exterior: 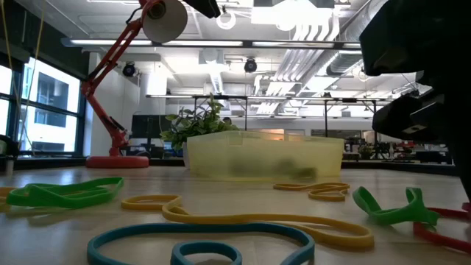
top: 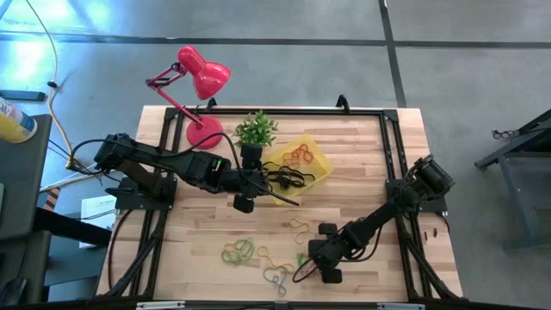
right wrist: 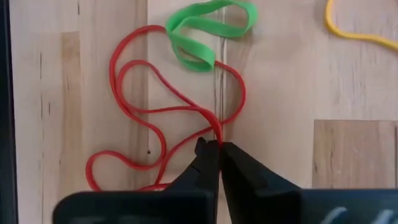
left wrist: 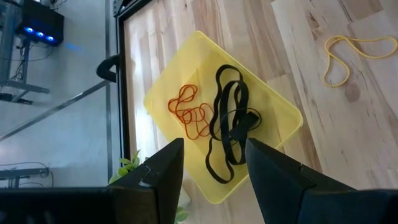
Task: Pick and place rubber bands into bin
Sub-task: Put the red rubber band into the transparent yellow bin
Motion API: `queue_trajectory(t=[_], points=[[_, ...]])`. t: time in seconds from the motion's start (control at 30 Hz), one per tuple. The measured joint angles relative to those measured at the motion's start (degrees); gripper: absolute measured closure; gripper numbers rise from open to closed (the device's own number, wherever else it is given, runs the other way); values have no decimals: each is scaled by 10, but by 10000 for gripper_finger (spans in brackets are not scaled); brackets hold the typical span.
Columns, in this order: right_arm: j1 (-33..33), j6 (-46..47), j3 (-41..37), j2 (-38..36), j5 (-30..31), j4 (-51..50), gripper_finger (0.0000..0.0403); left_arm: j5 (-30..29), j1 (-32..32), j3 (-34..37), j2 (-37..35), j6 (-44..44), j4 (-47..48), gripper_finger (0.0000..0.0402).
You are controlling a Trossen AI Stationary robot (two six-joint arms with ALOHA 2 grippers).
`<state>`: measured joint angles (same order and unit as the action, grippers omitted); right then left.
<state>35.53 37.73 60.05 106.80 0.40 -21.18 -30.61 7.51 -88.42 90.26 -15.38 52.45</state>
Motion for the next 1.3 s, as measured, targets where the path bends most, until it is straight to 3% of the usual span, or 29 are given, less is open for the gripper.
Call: queue_trajectory(t=[0.3, 0.5, 0.67, 0.87, 1.1, 1.3], points=[[2, 23, -3, -11, 11, -18, 399, 0, 0, 0, 0, 0, 2, 241], [2, 34, -2, -59, 51, -42, 401, 0, 0, 0, 0, -4, 5, 241], [2, 41, -2, -113, 91, -75, 402, 0, 0, 0, 0, -9, 5, 241], [-7, 53, -2, -192, 181, -144, 402, 0, 0, 0, 0, -11, 4, 241], [-71, -16, -2, -269, 258, -191, 402, -4, 0, 0, 0, -13, -2, 241], [-172, -119, -1, -299, 278, -191, 403, -5, 0, 0, 0, -10, -5, 241]])
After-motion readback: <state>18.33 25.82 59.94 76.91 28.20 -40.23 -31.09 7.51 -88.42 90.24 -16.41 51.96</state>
